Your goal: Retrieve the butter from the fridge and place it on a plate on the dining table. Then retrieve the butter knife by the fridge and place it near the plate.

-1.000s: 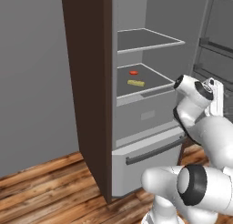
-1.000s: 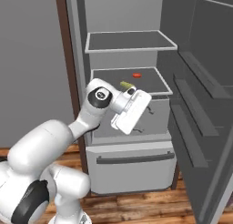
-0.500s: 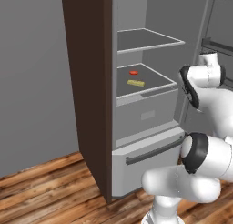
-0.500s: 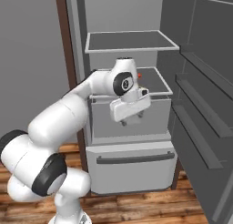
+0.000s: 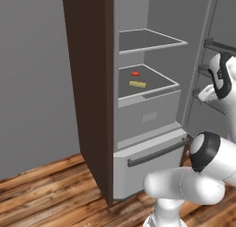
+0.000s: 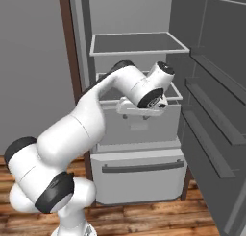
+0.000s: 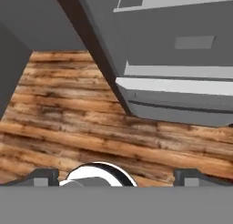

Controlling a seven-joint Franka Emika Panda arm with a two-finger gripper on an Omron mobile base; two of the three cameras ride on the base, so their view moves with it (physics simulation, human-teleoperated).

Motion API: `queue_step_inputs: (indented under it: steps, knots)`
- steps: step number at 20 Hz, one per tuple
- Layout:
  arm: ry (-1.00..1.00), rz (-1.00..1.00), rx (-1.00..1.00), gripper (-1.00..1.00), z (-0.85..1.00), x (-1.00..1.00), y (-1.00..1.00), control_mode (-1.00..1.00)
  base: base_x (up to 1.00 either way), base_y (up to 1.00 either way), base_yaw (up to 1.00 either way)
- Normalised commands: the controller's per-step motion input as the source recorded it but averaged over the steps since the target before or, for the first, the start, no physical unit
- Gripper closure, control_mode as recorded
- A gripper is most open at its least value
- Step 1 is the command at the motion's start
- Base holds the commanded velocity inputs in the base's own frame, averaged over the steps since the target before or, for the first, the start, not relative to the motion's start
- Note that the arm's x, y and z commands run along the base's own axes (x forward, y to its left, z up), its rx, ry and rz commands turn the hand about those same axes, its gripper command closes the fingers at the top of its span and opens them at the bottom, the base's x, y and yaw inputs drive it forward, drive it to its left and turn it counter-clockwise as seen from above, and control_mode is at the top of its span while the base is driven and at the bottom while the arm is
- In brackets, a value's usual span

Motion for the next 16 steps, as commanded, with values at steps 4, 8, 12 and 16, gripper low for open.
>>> queue_step_inputs:
  steps: [4,8,12,16]
  knots:
    - [0.11,-0.40,-0.09,-1.00,0.34,-0.05,0.42,-1.00,0.00,0.00,0.00]
    - [0.26,-0.40,-0.25,-1.00,0.09,0.00,0.59,-1.00,0.00,0.00,0.00]
    - [0.18,-0.40,-0.13,-1.00,-0.11,0.00,0.52,-1.00,0.00,0.00,0.00]
    - [0.00,-0.34,0.01,-1.00,-0.49,-0.20,0.56,-1.00,0.00,0.00,0.00]
